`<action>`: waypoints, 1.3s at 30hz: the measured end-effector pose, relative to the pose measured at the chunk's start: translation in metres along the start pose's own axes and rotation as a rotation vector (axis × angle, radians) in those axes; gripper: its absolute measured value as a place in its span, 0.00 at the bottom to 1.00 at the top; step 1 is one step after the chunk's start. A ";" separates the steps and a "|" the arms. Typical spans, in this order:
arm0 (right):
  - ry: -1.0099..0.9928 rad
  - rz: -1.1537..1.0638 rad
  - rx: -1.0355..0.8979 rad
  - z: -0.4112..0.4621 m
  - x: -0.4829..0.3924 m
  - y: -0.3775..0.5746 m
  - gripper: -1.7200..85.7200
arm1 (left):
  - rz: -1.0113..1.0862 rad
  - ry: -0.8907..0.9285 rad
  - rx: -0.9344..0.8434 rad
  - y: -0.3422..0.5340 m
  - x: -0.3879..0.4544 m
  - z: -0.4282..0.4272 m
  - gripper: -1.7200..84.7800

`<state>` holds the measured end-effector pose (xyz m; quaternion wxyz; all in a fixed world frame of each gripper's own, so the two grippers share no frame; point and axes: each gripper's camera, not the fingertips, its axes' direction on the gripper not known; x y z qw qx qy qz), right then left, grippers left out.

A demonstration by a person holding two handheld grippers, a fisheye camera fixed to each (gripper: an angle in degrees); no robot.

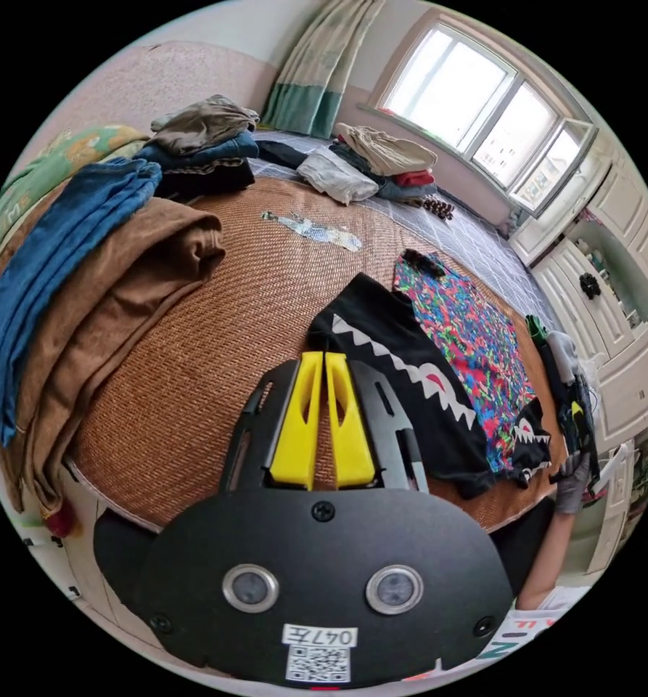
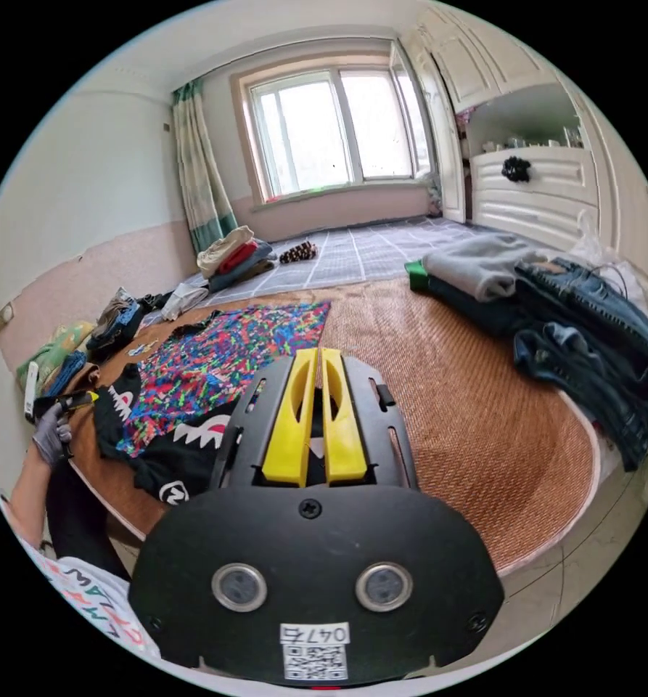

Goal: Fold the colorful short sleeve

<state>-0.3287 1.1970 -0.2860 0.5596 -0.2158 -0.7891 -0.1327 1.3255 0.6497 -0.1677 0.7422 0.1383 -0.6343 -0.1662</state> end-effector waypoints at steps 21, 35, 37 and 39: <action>-0.139 0.099 -0.058 -0.037 0.003 0.098 0.04 | 0.986 -0.089 -0.073 0.115 0.342 0.006 0.02; -0.030 0.453 -0.084 -0.129 -0.005 0.195 0.10 | 0.911 0.204 -0.071 0.115 0.287 -0.002 0.10; -0.040 0.560 -0.072 -0.133 -0.001 0.222 0.09 | 0.880 0.237 -0.045 0.113 0.274 -0.002 0.10; -0.068 0.668 -0.056 -0.132 0.006 0.243 0.09 | 0.835 0.280 -0.010 0.115 0.255 -0.002 0.10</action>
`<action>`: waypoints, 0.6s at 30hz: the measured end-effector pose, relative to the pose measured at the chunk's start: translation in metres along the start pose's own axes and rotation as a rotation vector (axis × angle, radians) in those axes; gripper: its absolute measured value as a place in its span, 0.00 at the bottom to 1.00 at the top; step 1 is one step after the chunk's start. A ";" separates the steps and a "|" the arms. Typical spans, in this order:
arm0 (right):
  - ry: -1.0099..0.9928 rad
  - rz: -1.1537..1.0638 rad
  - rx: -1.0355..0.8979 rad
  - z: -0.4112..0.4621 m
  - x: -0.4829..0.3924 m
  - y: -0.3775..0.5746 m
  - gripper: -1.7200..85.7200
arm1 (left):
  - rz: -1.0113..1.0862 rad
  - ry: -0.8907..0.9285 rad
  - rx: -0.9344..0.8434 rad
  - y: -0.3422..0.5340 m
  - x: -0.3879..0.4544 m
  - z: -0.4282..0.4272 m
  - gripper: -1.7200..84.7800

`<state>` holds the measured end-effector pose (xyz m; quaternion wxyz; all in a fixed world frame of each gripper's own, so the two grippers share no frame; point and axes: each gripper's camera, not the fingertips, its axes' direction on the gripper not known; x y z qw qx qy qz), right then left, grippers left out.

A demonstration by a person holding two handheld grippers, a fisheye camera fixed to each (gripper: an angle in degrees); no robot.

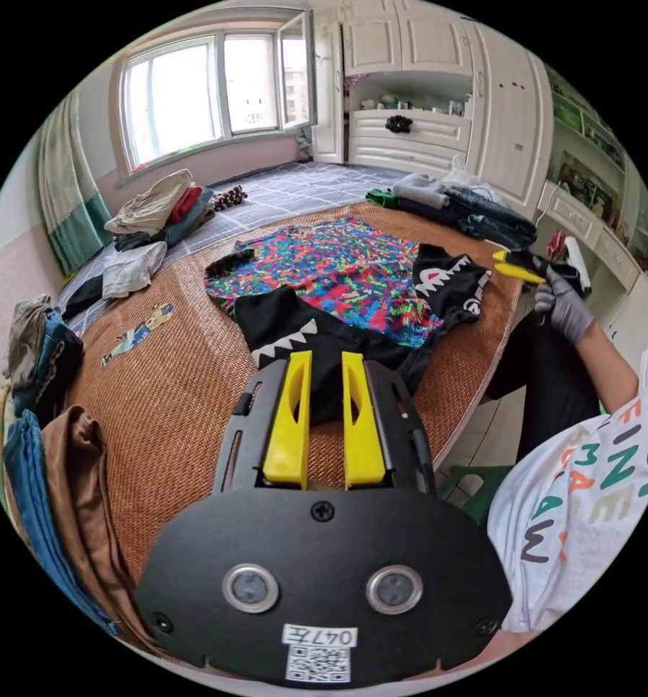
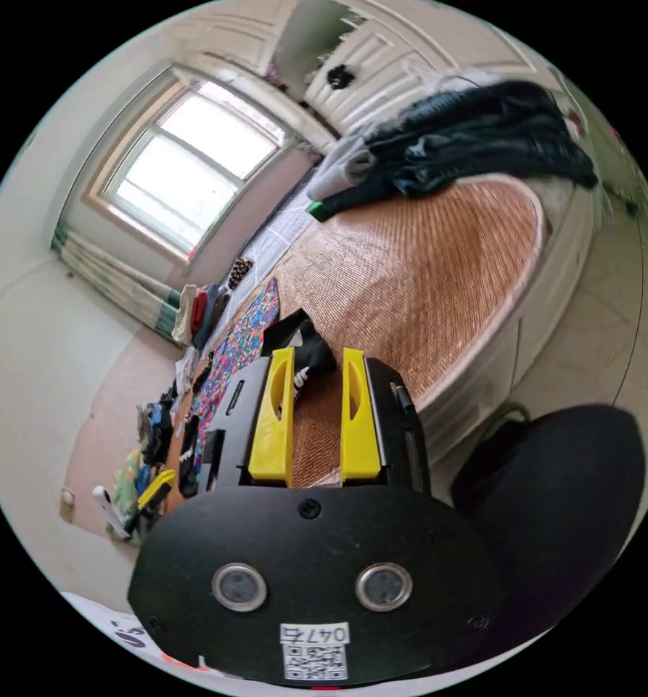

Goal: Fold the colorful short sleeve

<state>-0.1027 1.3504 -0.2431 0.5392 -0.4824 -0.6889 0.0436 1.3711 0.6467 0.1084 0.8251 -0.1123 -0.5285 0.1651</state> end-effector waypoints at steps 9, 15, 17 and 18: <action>-0.363 0.425 -0.030 0.044 0.046 -0.006 0.06 | -0.127 0.108 0.077 0.050 -0.037 0.007 0.09; -0.290 0.362 0.004 0.043 -0.005 -0.058 0.01 | -0.146 0.080 0.002 0.062 -0.041 0.021 0.08; -0.220 0.126 0.058 0.030 -0.073 -0.085 0.01 | -0.137 0.049 -0.025 0.062 -0.037 0.026 0.08; -0.199 0.037 0.061 0.029 -0.096 -0.092 0.01 | -0.130 0.026 -0.038 0.063 -0.034 0.028 0.08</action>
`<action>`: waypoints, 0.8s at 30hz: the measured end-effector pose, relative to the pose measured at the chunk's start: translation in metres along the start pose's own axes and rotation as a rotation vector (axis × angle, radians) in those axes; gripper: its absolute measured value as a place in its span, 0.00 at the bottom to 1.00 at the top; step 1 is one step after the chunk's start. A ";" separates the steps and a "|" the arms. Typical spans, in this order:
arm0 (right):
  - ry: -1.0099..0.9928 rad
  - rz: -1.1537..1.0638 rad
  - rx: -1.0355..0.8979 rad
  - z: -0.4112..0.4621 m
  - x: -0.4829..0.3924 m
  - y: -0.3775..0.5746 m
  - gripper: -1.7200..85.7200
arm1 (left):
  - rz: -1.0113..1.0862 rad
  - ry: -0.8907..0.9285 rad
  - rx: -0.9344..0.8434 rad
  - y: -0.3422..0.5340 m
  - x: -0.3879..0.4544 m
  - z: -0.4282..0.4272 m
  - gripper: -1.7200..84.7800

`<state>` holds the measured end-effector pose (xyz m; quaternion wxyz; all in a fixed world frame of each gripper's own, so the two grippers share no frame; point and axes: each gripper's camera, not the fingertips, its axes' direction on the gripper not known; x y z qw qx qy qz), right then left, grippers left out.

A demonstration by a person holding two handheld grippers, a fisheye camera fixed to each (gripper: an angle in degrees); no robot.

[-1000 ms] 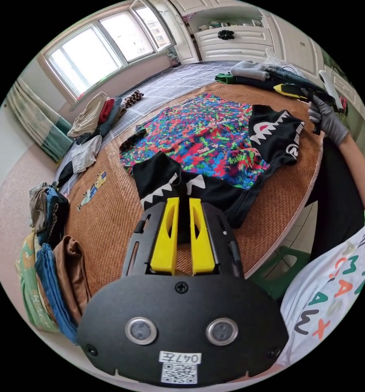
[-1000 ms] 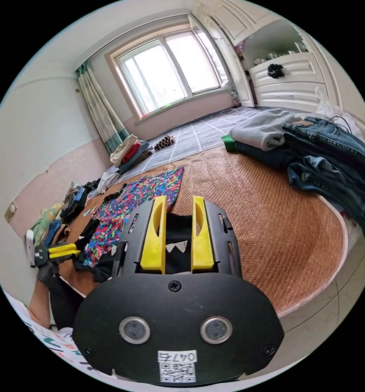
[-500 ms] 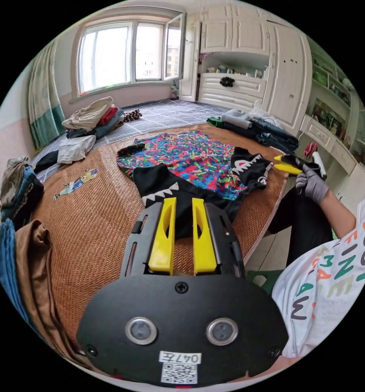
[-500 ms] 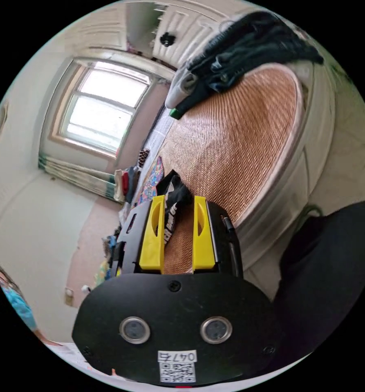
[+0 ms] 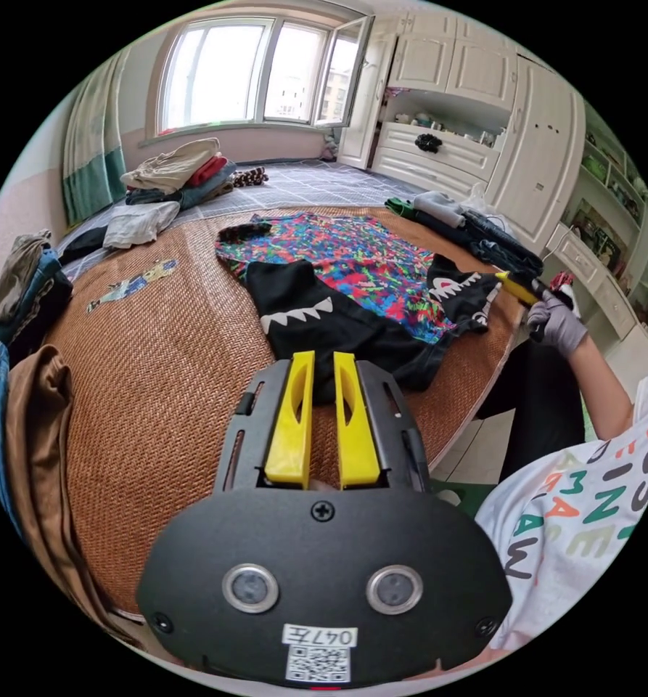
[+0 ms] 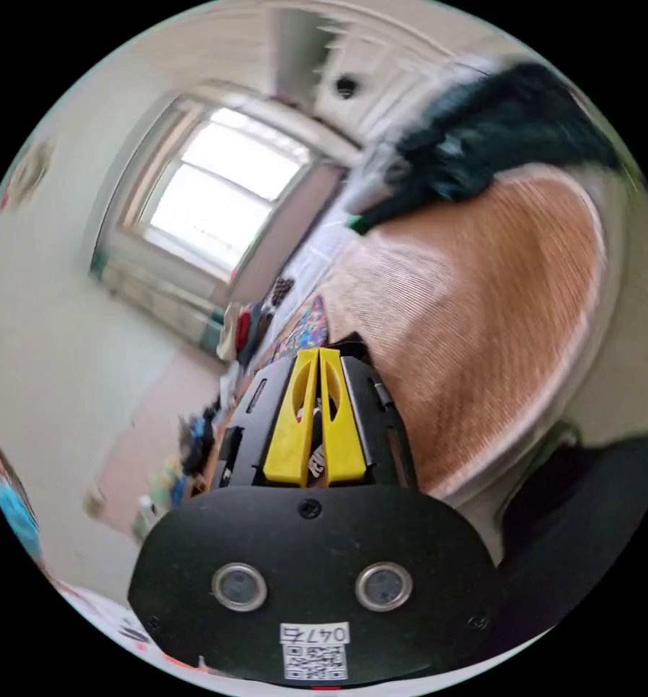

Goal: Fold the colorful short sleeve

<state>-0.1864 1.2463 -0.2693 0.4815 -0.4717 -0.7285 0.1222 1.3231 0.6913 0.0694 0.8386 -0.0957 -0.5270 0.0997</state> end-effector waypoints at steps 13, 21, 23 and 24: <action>0.207 -1.073 -0.588 0.194 -0.278 0.013 0.02 | -0.013 -0.017 0.010 0.026 -0.009 -0.001 0.07; 0.123 -0.968 -0.370 0.166 -0.326 -0.088 0.03 | -0.020 -0.006 0.014 0.041 -0.020 -0.005 0.07; 0.203 -0.920 -0.361 0.179 -0.338 -0.130 0.03 | -0.019 -0.009 0.013 0.043 -0.022 -0.006 0.07; 0.221 -0.931 -0.370 0.185 -0.344 -0.137 0.03 | -0.018 -0.012 0.014 0.045 -0.023 -0.006 0.07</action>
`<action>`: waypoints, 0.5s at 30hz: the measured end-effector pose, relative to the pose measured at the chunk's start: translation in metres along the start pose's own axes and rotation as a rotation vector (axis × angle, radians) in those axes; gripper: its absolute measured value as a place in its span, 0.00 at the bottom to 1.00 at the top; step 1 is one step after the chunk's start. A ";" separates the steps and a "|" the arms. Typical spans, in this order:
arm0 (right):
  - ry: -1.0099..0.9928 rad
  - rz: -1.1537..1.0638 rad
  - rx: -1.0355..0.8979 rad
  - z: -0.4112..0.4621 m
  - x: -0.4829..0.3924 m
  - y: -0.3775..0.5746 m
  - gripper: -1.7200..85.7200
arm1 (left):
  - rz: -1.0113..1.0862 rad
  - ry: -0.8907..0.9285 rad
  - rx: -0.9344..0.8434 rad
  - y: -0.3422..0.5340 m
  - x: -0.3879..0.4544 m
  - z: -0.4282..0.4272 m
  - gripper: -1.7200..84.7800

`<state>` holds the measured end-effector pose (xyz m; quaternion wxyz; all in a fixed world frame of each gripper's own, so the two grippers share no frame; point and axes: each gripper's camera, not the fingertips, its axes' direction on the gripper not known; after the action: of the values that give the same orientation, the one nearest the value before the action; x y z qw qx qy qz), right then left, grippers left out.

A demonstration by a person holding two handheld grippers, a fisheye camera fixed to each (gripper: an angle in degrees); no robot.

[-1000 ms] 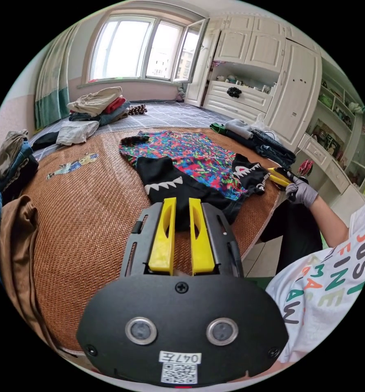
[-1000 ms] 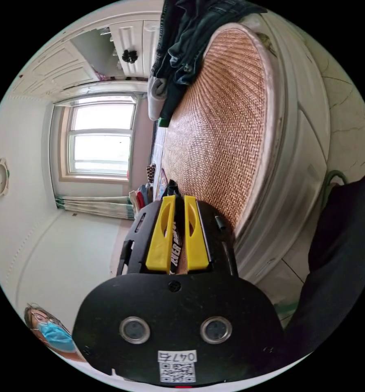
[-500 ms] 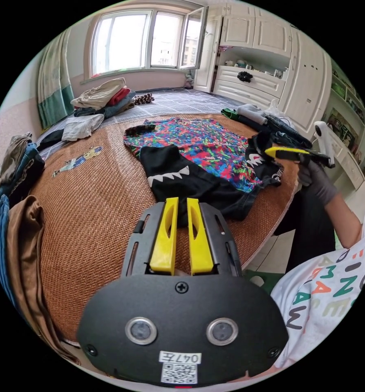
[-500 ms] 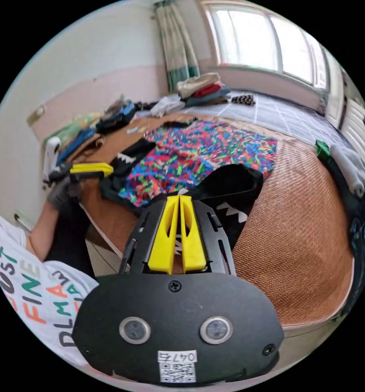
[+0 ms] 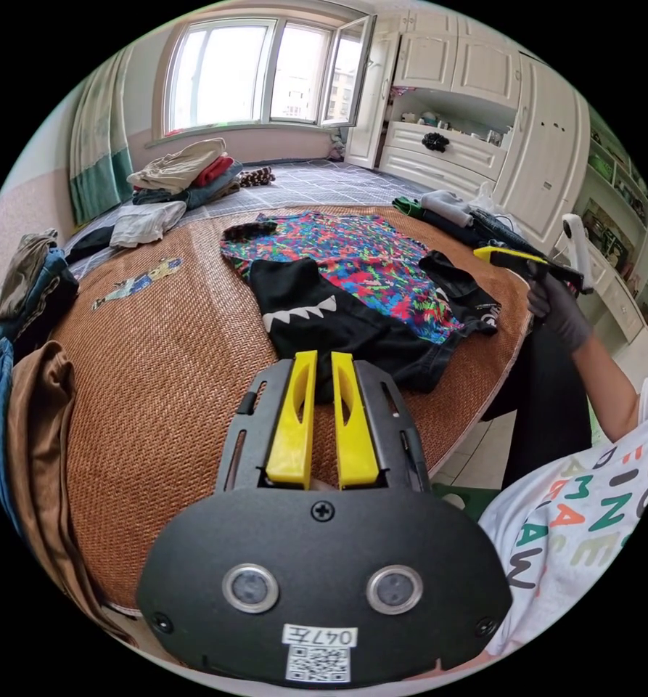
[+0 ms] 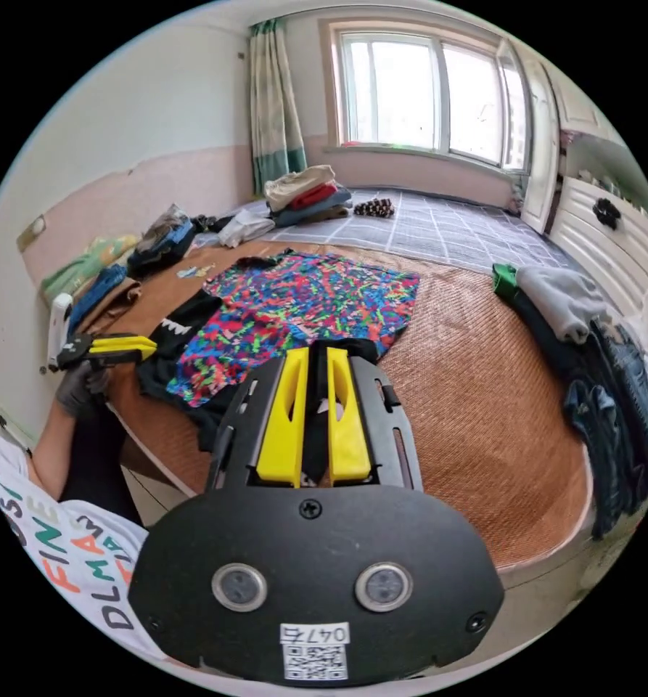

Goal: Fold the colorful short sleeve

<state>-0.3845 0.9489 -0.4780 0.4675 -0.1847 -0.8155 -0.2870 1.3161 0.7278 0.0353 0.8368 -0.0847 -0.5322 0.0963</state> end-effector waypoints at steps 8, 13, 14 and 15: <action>0.260 -0.378 -0.334 0.078 -0.036 -0.107 0.05 | 0.003 -0.004 0.003 0.009 -0.009 -0.005 0.07; 0.355 -0.389 -0.304 0.080 -0.022 -0.137 0.02 | 0.003 0.001 0.005 0.013 -0.015 -0.008 0.07; 0.308 -0.343 -0.285 0.077 -0.011 -0.149 0.02 | 0.001 0.005 0.005 0.014 -0.018 -0.009 0.07; 0.279 -0.314 -0.271 0.075 -0.004 -0.156 0.02 | -0.001 0.010 0.005 0.014 -0.020 -0.010 0.07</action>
<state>-0.5205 0.8775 -0.5579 0.4962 -0.0752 -0.7158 -0.4856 1.3159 0.7360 0.0100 0.8398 -0.0826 -0.5277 0.0967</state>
